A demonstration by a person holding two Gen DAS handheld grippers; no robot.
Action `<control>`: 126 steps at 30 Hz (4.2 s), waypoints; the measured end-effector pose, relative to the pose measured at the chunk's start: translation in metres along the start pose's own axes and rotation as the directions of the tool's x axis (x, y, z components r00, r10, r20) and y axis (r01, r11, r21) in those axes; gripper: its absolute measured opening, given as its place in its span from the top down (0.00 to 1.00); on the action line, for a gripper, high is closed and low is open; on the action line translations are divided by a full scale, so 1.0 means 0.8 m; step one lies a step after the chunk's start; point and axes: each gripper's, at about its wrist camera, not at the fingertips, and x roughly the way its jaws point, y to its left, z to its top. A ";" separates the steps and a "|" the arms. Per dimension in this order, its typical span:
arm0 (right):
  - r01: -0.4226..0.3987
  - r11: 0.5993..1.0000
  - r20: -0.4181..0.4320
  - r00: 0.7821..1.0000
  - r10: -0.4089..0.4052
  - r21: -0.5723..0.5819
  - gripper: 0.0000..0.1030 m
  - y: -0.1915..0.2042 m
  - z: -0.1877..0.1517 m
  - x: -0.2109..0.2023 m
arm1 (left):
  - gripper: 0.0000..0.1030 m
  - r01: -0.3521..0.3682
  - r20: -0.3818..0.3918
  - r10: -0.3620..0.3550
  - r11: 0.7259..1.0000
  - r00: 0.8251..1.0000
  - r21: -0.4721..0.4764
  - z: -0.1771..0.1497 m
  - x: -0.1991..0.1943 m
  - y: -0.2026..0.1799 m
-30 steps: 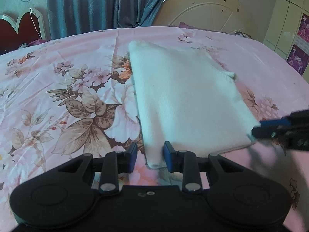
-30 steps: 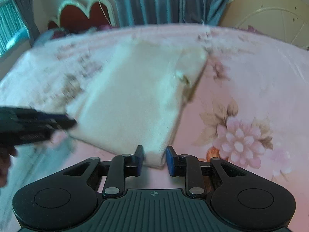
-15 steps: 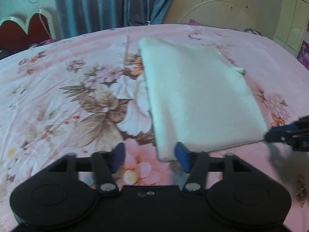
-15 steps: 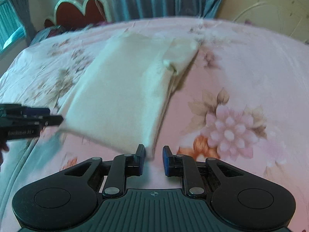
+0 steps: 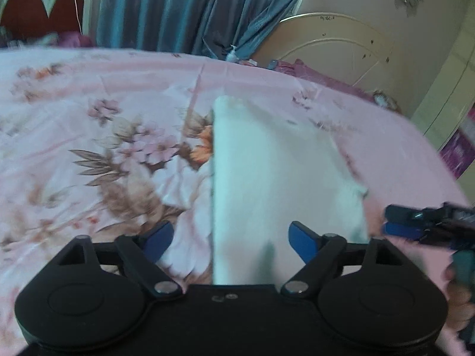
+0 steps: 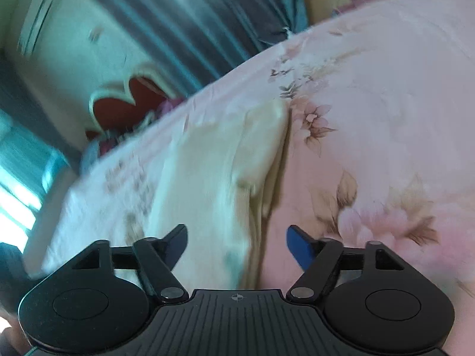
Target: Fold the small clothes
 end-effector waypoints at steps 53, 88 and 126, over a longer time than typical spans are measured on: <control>0.103 0.943 0.037 0.995 -0.096 -0.315 0.73 0.215 -0.012 0.082 | 0.69 0.106 0.023 -0.111 0.983 0.994 0.149 0.091 -0.036 0.060; 0.199 0.954 0.045 0.980 -0.194 -0.223 0.63 0.302 -0.112 0.266 | 0.40 0.068 -0.019 -0.067 0.997 0.998 0.048 0.069 -0.059 0.341; 0.230 0.793 0.033 0.966 -0.257 -0.563 0.82 0.357 -0.190 0.246 | 0.67 0.010 0.054 -0.025 0.966 0.998 0.260 0.010 -0.096 0.258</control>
